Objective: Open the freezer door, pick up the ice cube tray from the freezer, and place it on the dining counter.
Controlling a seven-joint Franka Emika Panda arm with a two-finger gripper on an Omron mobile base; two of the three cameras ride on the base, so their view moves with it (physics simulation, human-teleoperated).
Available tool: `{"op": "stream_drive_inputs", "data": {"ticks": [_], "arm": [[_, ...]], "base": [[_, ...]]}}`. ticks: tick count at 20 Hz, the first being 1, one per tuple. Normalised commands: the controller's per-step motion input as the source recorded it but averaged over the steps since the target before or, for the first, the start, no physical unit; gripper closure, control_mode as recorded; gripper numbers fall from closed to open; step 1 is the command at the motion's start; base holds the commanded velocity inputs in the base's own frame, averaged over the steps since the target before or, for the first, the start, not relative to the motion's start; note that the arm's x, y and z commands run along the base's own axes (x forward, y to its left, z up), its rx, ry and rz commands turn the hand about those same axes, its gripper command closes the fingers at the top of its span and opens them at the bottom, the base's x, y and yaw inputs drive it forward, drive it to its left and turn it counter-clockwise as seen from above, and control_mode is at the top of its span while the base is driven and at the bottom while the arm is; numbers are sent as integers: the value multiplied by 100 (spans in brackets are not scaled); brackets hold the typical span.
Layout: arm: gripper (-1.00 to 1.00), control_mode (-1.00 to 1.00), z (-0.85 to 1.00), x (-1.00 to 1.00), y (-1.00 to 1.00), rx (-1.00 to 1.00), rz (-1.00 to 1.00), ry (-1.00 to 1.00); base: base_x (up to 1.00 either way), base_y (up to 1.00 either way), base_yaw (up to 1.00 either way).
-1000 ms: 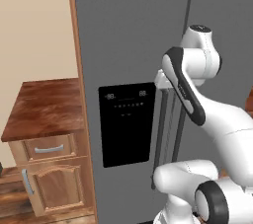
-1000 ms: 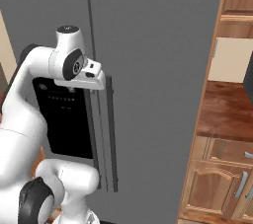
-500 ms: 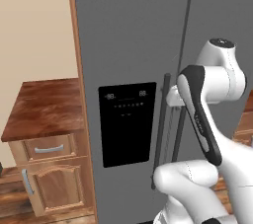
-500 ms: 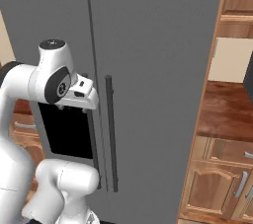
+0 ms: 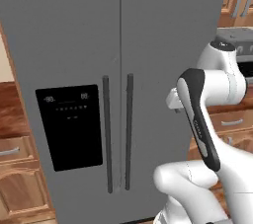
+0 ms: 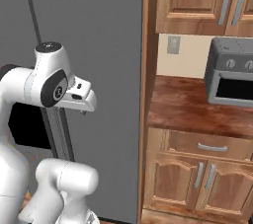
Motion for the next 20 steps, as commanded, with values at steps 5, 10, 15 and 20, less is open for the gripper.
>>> {"op": "stream_drive_inputs", "data": {"ticks": [5,10,15,20], "arm": [[-100,100,0,0,0,0,0,0],[-100,100,0,0,0,0,0,0],[-100,100,0,0,0,0,0,0],[-100,100,0,0,0,0,0,0]], "base": [[8,-61,0],[46,0,0],[28,27,2],[0,59,5]]}}
